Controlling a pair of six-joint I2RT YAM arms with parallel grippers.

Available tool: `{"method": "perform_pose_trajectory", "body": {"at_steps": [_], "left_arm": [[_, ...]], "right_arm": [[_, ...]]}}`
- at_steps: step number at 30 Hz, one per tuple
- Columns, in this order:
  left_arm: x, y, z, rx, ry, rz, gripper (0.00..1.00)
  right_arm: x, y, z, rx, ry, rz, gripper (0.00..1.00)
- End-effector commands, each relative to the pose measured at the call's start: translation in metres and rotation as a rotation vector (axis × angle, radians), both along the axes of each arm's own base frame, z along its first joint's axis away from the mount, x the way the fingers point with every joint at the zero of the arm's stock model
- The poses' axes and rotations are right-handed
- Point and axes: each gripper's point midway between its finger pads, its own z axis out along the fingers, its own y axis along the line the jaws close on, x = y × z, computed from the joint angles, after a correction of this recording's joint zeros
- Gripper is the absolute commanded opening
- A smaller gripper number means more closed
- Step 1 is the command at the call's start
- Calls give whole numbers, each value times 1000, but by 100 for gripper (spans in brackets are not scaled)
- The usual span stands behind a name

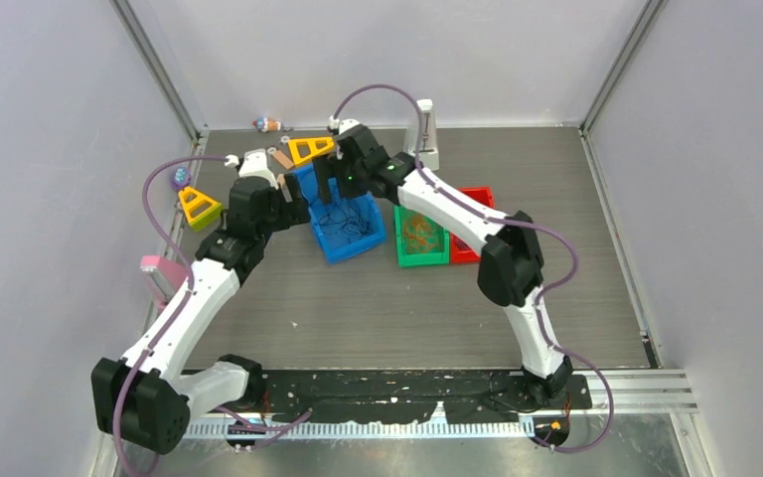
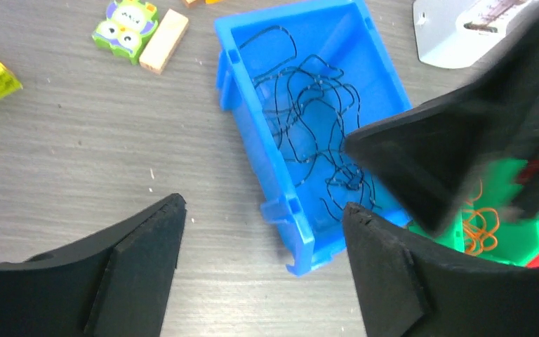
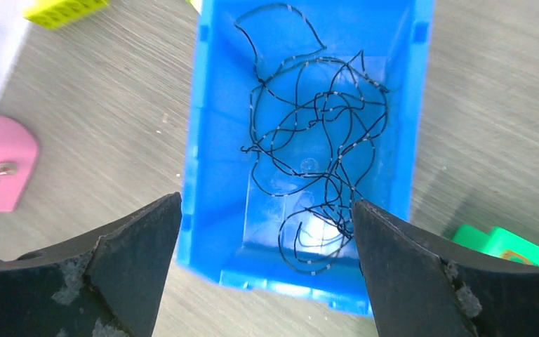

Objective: Untangle the cables

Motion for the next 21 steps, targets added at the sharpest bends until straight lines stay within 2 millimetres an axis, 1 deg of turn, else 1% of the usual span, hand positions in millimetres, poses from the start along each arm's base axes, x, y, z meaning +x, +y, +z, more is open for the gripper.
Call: {"method": "perform_pose_trajectory", "body": {"at_steps": [1,2,3,4,5,6,7,8,9,10,11,12,13,14,15,16,17,18,19,20,21], "left_arm": [[-10,-2,1,-37,-34,-19,90],[-13,-1,-1,-38,-35,-16,96],[-16,1,-4,-38,-39,-12,99],[-19,3,-6,-38,-44,-7,99],[-23,5,-12,-37,-42,0,100],[-26,7,-13,-39,-56,2,99],[-30,8,-16,-38,-66,2,100],[-34,10,-18,-35,-80,1,100],[-38,11,-20,-28,-96,-7,100],[-43,13,-20,-23,-119,-15,100],[-47,15,-20,-15,-139,-18,99],[-51,17,-22,-12,-159,-21,100],[-57,18,-21,-10,-193,-35,100],[-61,16,-21,6,-225,-70,100],[-64,14,-22,9,-256,-93,100],[-69,13,-26,12,-275,-109,100],[-71,13,-26,15,-314,-121,100],[-74,14,-33,19,-335,-126,100],[-77,16,-32,27,-365,-124,100],[-80,20,-41,41,-374,-112,100],[-82,26,-42,54,-396,-87,99]], "right_arm": [[-20,-22,90,88,-119,24,96],[-25,-27,104,104,-141,29,95],[-29,-32,96,87,-130,43,95],[-34,-37,106,99,-145,49,95],[-39,-42,96,79,-133,57,95],[-43,-48,110,100,-158,57,96],[-47,-57,95,74,-143,51,96],[-51,-65,125,133,-217,44,97],[-56,-80,95,92,-194,29,97],[-63,-97,98,129,-245,8,97],[-72,-114,126,184,-320,-15,97],[-72,-130,106,192,-334,-41,97],[-82,-146,131,253,-402,-59,97],[-82,-164,108,244,-403,-97,97],[-91,-180,130,300,-477,-123,97],[-92,-201,98,259,-454,-169,97],[-100,-216,113,297,-514,-189,97],[-105,-234,78,246,-494,-215,97],[-112,-247,87,267,-543,-241,97],[-114,-267,56,207,-523,-302,97],[-120,-279,60,217,-561,-334,97]]}}
